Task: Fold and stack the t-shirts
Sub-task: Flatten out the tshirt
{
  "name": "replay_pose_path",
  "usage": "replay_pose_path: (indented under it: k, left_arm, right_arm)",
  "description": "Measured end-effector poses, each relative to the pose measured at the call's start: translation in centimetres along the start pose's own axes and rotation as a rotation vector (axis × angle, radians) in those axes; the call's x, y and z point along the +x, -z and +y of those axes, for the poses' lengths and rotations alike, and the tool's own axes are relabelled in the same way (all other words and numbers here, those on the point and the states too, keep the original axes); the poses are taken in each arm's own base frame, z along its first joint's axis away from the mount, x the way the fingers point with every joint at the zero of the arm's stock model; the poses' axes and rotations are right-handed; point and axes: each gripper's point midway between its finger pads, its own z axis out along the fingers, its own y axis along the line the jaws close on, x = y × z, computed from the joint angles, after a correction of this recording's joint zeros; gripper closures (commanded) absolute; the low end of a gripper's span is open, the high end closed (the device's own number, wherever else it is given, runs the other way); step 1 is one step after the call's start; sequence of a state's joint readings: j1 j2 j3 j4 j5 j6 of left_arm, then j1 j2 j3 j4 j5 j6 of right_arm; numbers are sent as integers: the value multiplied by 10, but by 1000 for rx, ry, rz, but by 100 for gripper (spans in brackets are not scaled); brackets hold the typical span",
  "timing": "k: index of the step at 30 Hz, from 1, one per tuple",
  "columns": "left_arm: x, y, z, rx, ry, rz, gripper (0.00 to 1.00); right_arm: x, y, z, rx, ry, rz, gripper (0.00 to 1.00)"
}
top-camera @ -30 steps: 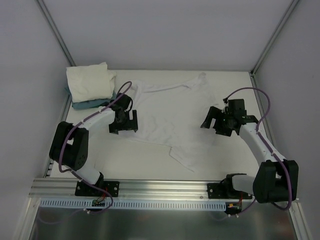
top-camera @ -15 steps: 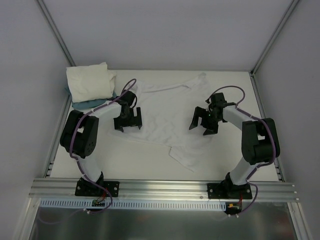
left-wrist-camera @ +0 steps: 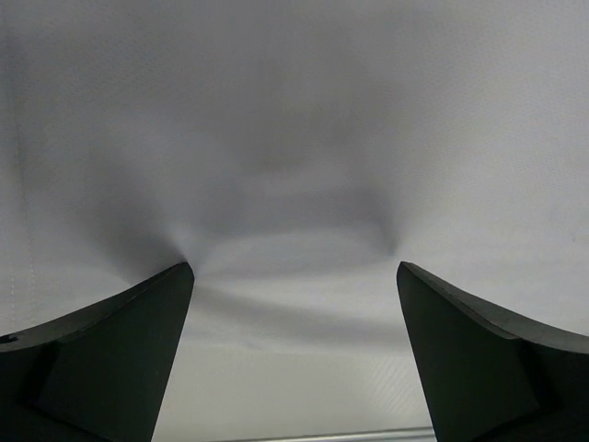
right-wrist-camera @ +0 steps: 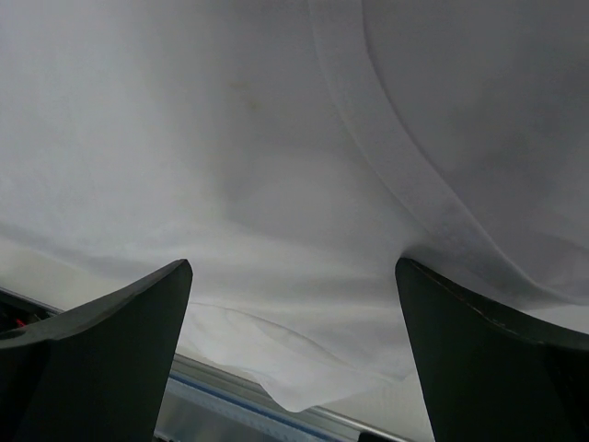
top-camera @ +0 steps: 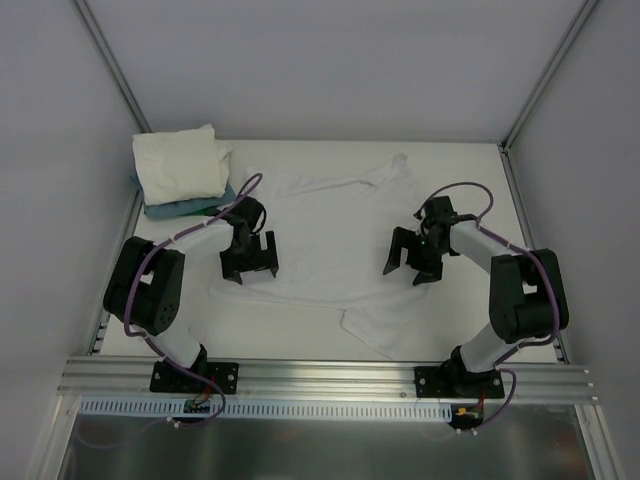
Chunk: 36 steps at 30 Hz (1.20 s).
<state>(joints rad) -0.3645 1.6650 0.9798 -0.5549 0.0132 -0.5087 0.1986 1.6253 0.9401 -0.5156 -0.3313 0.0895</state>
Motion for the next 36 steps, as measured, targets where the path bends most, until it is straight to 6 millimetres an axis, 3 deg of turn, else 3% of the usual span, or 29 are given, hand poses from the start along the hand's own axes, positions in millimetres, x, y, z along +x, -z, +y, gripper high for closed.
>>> replay_pose_path:
  k: [7, 10, 14, 17, 19, 24, 27, 29, 32, 36]
  left_arm:
    - [41, 10, 8, 33, 35, 91, 4]
    - [53, 16, 11, 30, 42, 127, 4]
    - [52, 32, 10, 47, 51, 96, 3]
    - [33, 55, 1, 80, 52, 21, 1]
    - [1, 81, -13, 116, 47, -85, 1]
    - [-88, 157, -48, 209, 14, -412, 1]
    - [-123, 186, -60, 232, -10, -543, 1]
    - [-140, 194, -68, 248, -29, -594, 1]
    - [-150, 191, -73, 248, -47, -614, 1]
    - [-153, 189, -73, 244, -69, -625, 1]
  right_arm:
    - [42, 17, -26, 77, -42, 66, 1]
    - [50, 27, -31, 96, -42, 63, 1]
    - [51, 41, -33, 107, -40, 28, 1]
    - [37, 58, -28, 114, -38, -10, 1]
    - [10, 76, -16, 107, -20, -83, 1]
    - [-101, 136, 32, 53, 34, -331, 0]
    - [-165, 146, 50, 15, 31, -402, 11]
    - [-213, 141, 59, -18, 18, -432, 13]
    - [-264, 117, 59, -65, -18, -449, 14]
    - [-285, 70, 37, -112, -113, -380, 18]
